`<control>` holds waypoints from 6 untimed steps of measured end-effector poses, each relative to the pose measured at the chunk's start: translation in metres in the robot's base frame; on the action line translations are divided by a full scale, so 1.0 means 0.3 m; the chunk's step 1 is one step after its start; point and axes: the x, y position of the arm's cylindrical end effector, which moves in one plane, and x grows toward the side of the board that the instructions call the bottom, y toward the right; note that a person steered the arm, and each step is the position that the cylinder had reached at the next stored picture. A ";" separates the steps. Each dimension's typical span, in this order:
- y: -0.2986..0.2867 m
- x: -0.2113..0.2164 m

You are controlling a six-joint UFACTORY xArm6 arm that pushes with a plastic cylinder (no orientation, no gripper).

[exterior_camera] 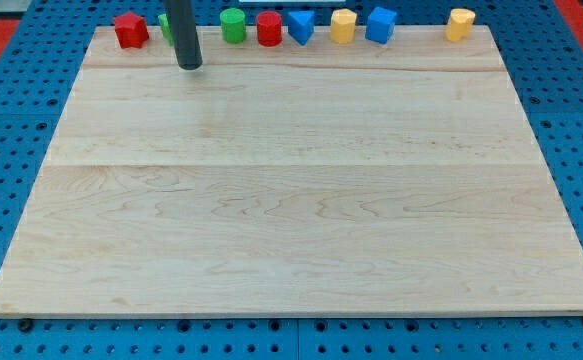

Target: Place your arm vertically below the yellow heart

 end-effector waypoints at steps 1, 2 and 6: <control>0.034 0.052; 0.232 0.224; 1.211 0.254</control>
